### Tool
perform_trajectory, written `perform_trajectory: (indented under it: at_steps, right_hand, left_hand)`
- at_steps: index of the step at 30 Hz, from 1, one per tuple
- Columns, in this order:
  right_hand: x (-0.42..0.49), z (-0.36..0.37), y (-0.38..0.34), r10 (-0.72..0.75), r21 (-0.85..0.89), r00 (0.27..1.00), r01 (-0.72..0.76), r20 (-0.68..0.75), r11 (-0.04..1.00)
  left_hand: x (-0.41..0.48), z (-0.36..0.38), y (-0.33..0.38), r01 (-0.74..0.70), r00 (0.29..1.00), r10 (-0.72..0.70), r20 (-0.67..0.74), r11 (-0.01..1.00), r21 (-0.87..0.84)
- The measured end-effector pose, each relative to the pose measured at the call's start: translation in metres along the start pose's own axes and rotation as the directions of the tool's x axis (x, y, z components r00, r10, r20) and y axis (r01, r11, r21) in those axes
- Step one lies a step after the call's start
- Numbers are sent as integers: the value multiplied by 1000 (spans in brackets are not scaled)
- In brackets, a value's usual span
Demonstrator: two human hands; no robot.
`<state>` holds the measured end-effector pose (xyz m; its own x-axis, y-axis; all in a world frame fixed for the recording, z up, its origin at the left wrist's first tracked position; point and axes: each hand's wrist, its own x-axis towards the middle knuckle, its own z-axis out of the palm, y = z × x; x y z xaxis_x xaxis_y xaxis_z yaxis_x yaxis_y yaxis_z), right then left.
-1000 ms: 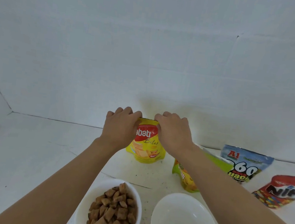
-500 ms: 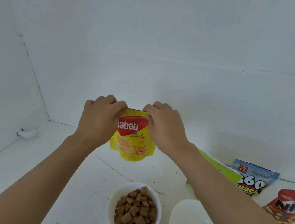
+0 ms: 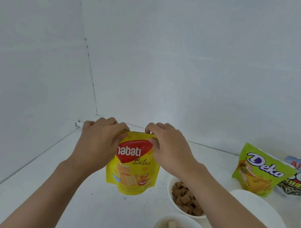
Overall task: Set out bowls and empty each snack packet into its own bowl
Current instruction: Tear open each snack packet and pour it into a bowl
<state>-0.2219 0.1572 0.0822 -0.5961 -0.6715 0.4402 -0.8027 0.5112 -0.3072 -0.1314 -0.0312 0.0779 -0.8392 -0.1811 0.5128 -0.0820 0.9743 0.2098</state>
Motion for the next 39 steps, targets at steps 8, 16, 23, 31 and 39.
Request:
perform_trajectory:
  at_steps: [8,16,23,31,39]
  right_hand:
    - [-38,57,-18,65,17,996,-66,66,998]
    - [-52,81,-19,53,-8,994,-54,-98,999]
    - [-55,93,-18,-23,34,967,32,-255,999]
    - [-48,103,-19,-60,48,968,73,-242,996]
    - [-50,100,-21,-66,76,983,80,-172,994]
  left_hand:
    - [-56,36,-24,34,995,-28,92,997,-63]
    - [-78,49,-31,72,997,-68,25,968,-239]
    - [-92,43,-42,118,980,-168,-107,922,-369]
    - [-87,43,-50,10,984,-69,-165,944,-330]
    - [-85,45,-49,-26,977,-26,-210,970,-241]
